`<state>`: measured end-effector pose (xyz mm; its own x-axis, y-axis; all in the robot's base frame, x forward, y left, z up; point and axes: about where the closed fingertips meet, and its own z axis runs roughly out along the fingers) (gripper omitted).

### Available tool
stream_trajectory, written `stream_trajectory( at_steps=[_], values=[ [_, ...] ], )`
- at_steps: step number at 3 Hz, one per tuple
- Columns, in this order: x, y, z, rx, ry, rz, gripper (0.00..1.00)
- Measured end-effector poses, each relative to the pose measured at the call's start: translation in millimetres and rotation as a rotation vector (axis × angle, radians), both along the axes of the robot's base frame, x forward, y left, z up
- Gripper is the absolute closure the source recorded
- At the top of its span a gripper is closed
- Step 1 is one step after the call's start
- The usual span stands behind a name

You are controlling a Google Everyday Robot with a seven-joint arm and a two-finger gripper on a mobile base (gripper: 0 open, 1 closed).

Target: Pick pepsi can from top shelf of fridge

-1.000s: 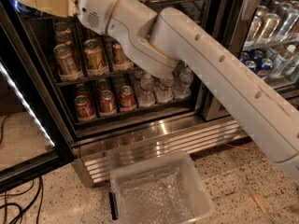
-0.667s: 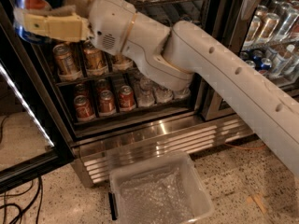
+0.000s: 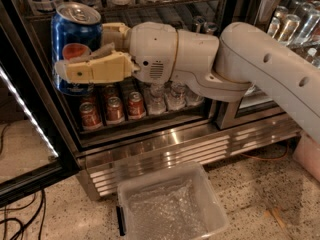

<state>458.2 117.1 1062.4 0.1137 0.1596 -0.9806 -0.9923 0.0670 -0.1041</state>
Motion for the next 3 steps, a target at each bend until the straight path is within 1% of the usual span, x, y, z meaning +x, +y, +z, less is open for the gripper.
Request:
stream_trajectory(
  at_steps=[1,2,3],
  values=[
    [-24,-10,-22,-0.052,0.083,0.031,1.00],
    [-49,-7,-41,-0.071,0.130,0.071,1.00],
    [-88,-8,-71,-0.135,0.179,0.118,1.00]
  ],
)
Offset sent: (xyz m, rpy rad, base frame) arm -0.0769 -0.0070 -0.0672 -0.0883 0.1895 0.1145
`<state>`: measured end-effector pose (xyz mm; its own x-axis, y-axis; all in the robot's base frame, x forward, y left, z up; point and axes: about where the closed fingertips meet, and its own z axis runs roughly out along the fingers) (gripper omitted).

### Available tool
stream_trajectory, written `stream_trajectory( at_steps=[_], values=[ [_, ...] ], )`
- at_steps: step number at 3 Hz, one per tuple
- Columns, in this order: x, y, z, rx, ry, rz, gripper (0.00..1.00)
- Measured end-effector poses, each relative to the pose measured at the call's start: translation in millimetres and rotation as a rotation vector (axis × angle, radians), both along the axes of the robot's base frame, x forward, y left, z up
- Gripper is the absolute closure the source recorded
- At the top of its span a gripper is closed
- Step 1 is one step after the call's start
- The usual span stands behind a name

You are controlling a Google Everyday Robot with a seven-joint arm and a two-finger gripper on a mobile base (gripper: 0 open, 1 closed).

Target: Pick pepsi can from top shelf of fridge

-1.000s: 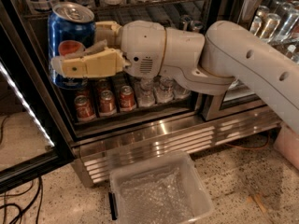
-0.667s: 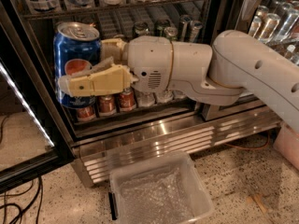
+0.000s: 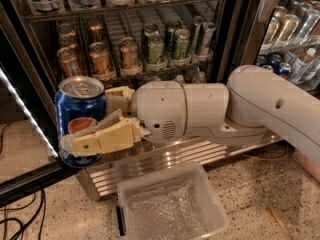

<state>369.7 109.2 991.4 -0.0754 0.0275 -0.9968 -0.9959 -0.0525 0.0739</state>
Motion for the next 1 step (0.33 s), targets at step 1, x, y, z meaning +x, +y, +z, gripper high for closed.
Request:
stream_trajectory(
  at_steps=[1],
  values=[
    [-0.2,0.0,-0.2,0.000,0.000,0.000,1.00]
  ],
)
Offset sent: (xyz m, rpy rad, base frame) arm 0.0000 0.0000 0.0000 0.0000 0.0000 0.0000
